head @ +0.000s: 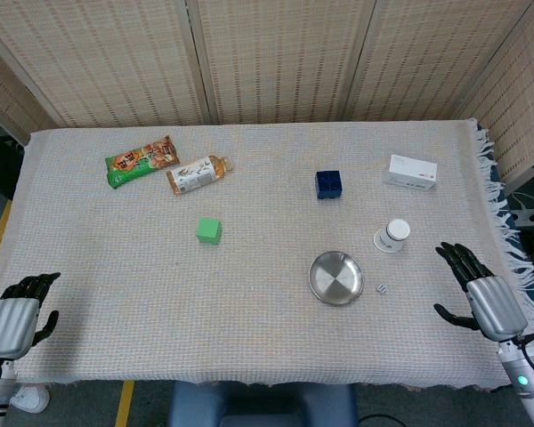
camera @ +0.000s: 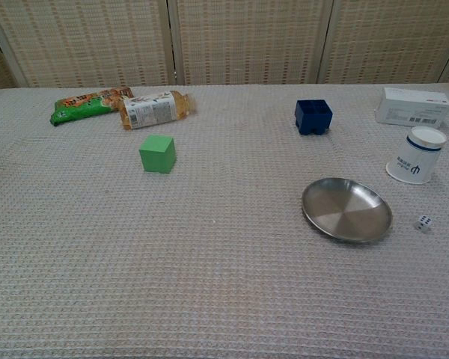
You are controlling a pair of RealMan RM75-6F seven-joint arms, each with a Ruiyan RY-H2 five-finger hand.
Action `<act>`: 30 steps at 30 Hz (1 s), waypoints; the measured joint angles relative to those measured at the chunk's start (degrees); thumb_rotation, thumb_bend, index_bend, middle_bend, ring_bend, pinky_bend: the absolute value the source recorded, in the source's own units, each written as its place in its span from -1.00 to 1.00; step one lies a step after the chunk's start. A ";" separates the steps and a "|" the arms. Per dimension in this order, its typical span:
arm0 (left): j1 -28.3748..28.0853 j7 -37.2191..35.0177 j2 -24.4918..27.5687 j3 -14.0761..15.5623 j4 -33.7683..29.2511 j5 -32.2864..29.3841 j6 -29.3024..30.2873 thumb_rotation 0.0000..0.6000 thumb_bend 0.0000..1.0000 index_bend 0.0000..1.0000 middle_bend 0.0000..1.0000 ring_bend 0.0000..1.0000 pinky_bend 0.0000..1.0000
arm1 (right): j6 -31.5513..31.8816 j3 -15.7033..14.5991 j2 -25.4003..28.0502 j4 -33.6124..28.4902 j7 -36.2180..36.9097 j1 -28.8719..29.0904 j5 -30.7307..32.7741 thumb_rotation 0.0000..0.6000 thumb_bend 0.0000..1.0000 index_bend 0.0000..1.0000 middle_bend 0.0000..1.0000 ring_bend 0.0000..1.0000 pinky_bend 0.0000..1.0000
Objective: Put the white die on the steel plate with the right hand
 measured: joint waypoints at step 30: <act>-0.04 -0.49 0.20 0.37 0.01 0.68 0.05 1.00 -0.21 -0.65 -0.58 -0.62 -0.38 | -4.64 2.64 -2.72 1.59 -2.72 1.75 4.68 1.00 -0.76 -0.55 0.35 0.17 0.05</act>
